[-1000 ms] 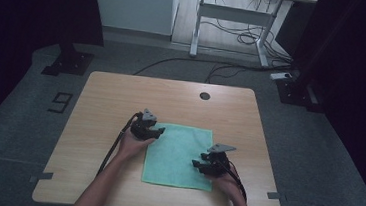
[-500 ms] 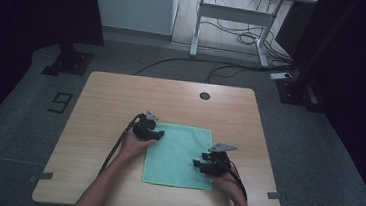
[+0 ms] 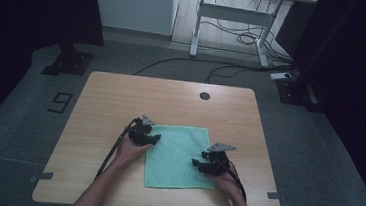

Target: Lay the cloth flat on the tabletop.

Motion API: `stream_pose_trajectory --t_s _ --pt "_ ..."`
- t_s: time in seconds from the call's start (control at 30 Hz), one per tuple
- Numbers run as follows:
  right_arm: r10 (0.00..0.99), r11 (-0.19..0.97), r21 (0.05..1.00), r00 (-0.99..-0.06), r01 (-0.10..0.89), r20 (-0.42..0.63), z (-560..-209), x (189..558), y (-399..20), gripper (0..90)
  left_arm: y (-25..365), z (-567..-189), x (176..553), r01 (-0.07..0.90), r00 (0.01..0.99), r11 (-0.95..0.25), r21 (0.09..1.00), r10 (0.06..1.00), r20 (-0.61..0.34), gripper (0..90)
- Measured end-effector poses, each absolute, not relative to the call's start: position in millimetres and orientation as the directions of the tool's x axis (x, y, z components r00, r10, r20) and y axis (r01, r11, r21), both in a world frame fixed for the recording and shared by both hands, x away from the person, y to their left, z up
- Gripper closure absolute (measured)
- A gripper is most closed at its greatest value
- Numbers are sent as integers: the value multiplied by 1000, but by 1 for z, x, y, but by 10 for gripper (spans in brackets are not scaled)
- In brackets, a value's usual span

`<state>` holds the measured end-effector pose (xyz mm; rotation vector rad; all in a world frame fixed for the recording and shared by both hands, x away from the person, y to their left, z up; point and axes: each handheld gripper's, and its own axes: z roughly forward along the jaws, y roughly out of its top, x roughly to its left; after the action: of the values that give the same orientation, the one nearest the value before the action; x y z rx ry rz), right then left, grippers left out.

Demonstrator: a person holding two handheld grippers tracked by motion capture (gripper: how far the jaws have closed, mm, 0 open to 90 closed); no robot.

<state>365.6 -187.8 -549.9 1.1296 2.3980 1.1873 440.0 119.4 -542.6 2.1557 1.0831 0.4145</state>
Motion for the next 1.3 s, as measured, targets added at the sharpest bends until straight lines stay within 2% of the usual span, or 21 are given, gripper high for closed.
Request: stream_pose_trajectory --t_s 0.27,0.4,0.47,0.63,0.8,1.3 --pt "728 355 765 -672 537 133 -551 368 -188 393 116 -539 464 602 604 -435 669 796 -26 461" --pt "733 271 820 -661 503 163 -536 362 -199 388 121 -527 455 590 600 -398 703 798 -51 459" --pt "729 269 827 -665 493 159 -529 358 -202 384 124 -514 440 569 609 -369 735 790 -75 461" --pt "722 288 827 -677 483 144 -527 350 -195 382 122 -511 420 557 632 -375 742 770 -85 461" --pt "698 300 824 -699 481 155 -532 342 -177 383 113 -533 405 579 646 -414 702 759 -85 457" --pt "707 384 770 -699 510 111 -552 336 -141 357 115 -542 406 589 631 -412 695 772 -78 456"
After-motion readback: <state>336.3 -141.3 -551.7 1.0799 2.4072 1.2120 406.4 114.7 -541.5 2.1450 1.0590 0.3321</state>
